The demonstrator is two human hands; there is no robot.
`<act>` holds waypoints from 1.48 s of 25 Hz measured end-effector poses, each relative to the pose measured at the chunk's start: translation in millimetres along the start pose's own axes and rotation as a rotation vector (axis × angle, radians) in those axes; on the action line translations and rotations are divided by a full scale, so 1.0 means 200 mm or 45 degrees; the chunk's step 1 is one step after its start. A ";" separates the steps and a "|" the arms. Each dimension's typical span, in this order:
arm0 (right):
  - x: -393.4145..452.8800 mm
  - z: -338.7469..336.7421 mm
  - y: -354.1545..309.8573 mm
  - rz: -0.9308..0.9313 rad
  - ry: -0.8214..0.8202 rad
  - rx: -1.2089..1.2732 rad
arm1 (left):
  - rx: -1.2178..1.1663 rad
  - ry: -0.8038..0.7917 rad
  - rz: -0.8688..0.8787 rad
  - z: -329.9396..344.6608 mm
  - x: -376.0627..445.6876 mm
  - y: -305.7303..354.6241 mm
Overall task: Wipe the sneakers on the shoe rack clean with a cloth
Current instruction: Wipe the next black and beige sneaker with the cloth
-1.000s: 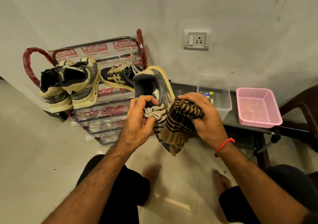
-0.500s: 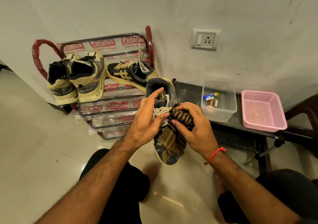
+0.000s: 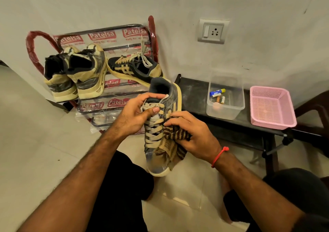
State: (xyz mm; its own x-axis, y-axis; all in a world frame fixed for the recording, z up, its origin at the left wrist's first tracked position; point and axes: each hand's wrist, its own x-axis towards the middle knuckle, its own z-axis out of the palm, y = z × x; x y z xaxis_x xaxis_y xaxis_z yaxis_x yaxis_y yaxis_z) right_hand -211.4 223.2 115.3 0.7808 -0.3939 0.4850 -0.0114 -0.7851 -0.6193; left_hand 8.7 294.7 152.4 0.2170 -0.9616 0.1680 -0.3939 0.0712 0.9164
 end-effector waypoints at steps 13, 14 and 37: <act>0.07 -0.07 0.01 -0.164 0.138 -0.248 | -0.278 -0.209 -0.044 0.05 0.02 0.03; 0.10 -0.12 0.04 -0.035 0.286 -0.258 | -0.298 -0.228 -0.037 0.06 0.01 0.04; 0.03 -0.13 -0.01 -0.044 -0.450 -0.125 | -0.387 -0.078 -0.135 0.08 0.01 -0.03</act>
State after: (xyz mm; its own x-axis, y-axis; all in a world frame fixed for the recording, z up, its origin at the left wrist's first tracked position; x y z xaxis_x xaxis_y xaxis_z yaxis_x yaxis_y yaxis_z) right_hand -222.5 210.2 134.9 0.9492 -0.1904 0.2507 -0.0278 -0.8439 -0.5357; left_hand -2.8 288.5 142.1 0.1847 -0.9814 0.0522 -0.0854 0.0369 0.9957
